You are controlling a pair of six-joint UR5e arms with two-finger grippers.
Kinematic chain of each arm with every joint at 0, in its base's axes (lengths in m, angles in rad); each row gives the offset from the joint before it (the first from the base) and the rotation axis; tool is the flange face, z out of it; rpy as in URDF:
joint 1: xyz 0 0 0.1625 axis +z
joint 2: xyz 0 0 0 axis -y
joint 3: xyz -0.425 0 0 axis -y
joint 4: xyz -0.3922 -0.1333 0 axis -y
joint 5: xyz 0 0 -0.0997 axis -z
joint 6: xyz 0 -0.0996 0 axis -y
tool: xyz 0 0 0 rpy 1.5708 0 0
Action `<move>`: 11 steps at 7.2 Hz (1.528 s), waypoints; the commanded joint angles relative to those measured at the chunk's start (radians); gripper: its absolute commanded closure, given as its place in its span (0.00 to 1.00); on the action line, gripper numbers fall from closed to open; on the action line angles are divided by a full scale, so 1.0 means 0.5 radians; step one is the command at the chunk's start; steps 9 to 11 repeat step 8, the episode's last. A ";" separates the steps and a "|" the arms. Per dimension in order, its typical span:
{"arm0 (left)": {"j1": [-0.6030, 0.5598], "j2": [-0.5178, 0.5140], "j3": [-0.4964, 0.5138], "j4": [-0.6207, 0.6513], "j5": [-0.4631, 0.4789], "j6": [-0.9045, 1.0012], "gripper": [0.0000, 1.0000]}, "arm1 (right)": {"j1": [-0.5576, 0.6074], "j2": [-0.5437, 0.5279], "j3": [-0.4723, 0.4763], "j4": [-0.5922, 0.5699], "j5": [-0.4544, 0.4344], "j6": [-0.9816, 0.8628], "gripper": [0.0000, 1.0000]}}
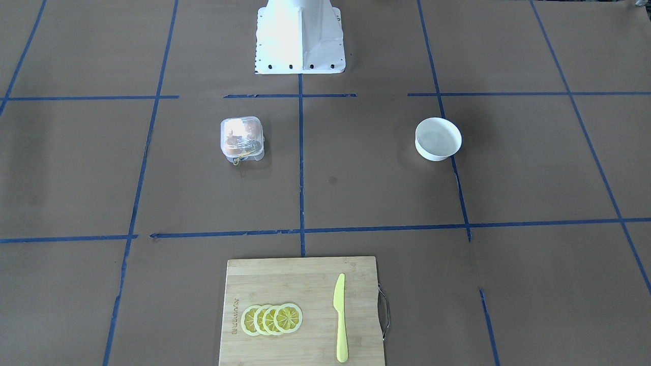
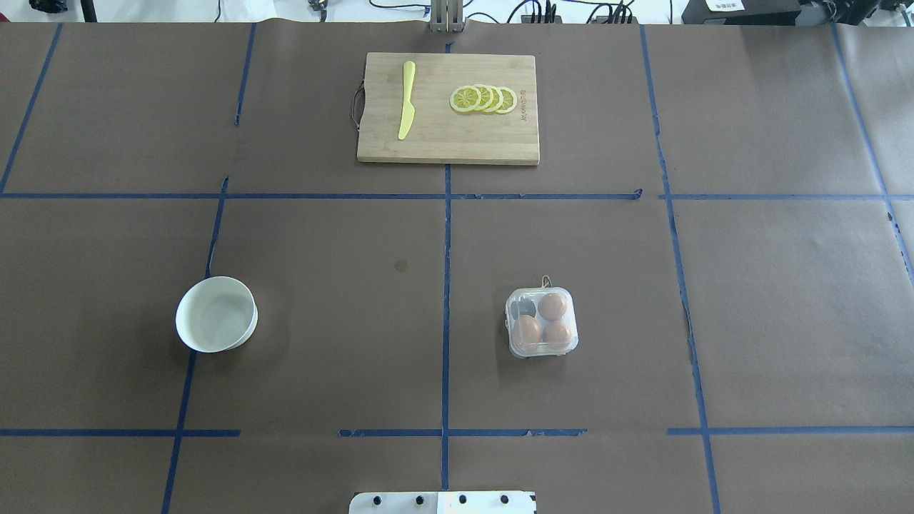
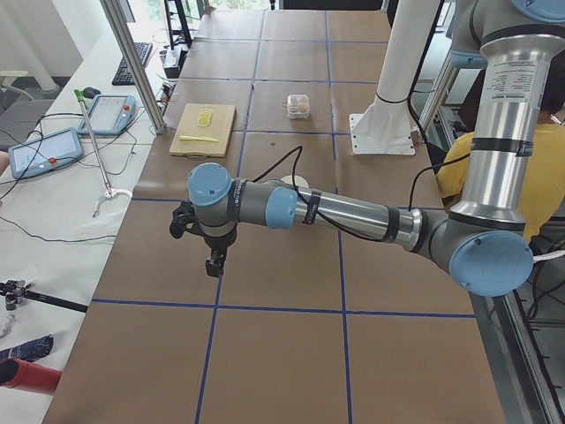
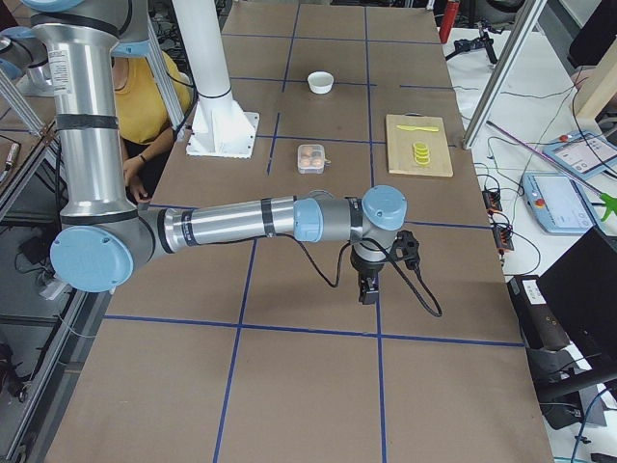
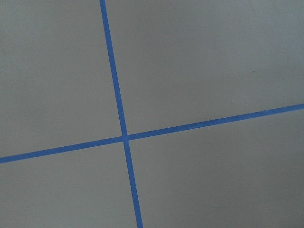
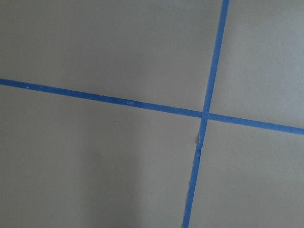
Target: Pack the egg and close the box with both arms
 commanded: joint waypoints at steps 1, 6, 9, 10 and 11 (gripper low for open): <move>0.005 -0.012 0.012 -0.006 0.000 -0.002 0.00 | 0.000 -0.008 -0.002 0.000 0.002 0.002 0.00; 0.005 -0.015 -0.012 -0.046 -0.003 -0.002 0.00 | 0.000 -0.020 -0.002 0.000 0.002 0.002 0.00; 0.005 -0.052 -0.086 -0.021 -0.006 -0.002 0.00 | 0.000 -0.020 -0.002 0.000 0.002 0.002 0.00; 0.005 -0.052 -0.086 -0.021 -0.006 -0.002 0.00 | 0.000 -0.020 -0.002 0.000 0.002 0.002 0.00; 0.005 -0.052 -0.086 -0.021 -0.006 -0.002 0.00 | 0.000 -0.020 -0.002 0.000 0.002 0.002 0.00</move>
